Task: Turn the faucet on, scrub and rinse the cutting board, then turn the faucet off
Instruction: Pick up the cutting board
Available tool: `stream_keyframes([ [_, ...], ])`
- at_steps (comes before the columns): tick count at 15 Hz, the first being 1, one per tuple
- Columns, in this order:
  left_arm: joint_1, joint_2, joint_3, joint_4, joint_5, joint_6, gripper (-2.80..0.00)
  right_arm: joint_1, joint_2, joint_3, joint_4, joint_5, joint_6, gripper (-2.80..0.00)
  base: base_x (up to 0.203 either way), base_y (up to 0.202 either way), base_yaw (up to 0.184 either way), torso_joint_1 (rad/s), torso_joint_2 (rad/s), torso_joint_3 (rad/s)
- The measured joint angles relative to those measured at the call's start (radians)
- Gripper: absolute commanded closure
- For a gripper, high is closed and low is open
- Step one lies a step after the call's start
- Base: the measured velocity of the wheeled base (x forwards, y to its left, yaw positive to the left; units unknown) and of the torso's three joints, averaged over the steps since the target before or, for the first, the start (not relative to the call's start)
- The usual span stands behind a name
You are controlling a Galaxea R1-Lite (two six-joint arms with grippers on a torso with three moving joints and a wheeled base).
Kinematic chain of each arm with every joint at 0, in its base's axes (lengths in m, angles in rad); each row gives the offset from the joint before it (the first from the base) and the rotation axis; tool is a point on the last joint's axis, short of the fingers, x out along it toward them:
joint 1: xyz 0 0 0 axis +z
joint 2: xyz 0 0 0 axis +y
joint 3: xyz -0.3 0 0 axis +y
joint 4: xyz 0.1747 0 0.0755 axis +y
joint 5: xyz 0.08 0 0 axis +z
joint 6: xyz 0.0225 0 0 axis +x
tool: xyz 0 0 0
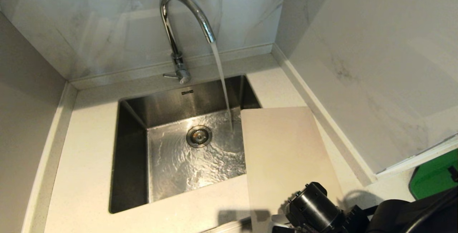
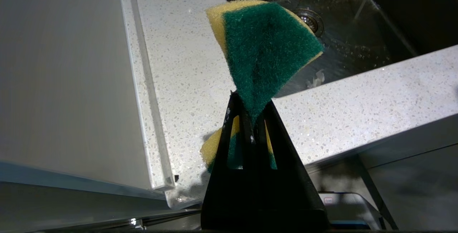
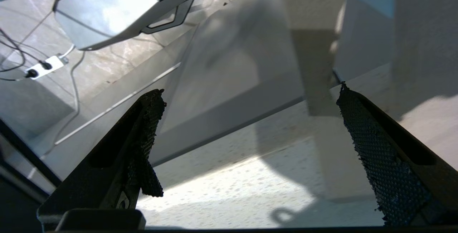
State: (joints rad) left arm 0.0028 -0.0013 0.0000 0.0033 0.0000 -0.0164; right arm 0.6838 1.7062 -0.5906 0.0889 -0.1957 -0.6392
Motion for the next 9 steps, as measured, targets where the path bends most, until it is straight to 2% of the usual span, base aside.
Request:
stream_keyframes([
  [9,0.000,0.000,0.000,0.000,0.000,0.000,0.00,-0.047,0.018,-0.058,0.035,-0.020,-0.066,-2.80,0.000,0.000,0.000,0.000,0.00,0.000],
])
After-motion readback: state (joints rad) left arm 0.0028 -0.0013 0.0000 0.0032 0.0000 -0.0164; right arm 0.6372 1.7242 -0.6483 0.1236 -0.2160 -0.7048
